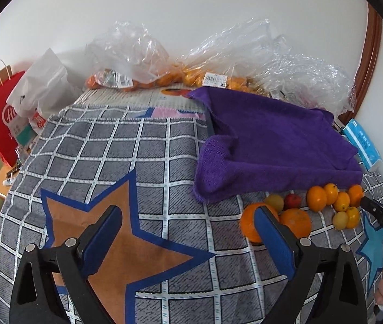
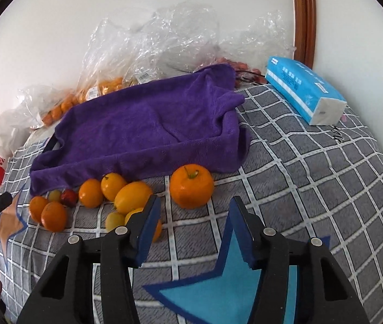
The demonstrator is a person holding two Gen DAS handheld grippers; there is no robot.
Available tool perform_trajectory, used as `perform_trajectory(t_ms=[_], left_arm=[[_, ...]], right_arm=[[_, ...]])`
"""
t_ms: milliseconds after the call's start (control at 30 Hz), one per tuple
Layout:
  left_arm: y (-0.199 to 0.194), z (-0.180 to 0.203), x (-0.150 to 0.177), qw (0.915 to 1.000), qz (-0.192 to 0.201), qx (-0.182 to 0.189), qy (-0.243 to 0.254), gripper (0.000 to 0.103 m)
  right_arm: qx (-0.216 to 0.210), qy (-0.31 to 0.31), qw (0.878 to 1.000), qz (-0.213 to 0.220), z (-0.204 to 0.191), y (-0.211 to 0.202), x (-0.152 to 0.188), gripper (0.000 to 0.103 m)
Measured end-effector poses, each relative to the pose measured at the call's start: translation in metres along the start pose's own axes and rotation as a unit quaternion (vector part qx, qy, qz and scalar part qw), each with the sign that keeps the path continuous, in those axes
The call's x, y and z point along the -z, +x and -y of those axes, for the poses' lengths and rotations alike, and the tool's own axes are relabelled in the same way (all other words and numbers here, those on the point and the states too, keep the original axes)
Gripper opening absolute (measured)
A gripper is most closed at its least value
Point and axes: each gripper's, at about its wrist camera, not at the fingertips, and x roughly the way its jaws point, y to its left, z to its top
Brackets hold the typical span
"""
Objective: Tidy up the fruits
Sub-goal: 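Grasp a mandarin with the left tool while the right tool grasps the stemmed orange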
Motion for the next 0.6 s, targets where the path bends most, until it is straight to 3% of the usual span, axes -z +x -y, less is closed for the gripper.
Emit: perform_trajectory(t_ms=[200, 333, 400, 467, 600], left_arm=[[0.011, 0.002, -0.006, 0.9993, -0.021, 0.032, 0.005, 0.095], [0.019, 0.011, -0.004, 0.9948, -0.043, 0.092, -0.001, 0.095], [0.026, 0.018, -0.002, 0.9936, -0.052, 0.1, 0.001, 0.094], [0.033, 0.025, 0.001, 0.9932, -0.058, 0.1, 0.009, 0.077], [0.04, 0.032, 0.002, 0.989, -0.074, 0.127, -0.008, 0.062]], right_arm=[[-0.003, -0.001, 1.0, -0.018, 0.0, 0.027, -0.007, 0.053], [-0.006, -0.005, 1.0, -0.029, 0.001, 0.041, -0.007, 0.053], [-0.005, -0.008, 1.0, -0.023, 0.0, 0.041, -0.008, 0.05], [-0.012, -0.01, 1.0, -0.021, 0.0, 0.041, -0.007, 0.045], [-0.011, -0.009, 1.0, -0.021, 0.002, 0.038, -0.006, 0.044]])
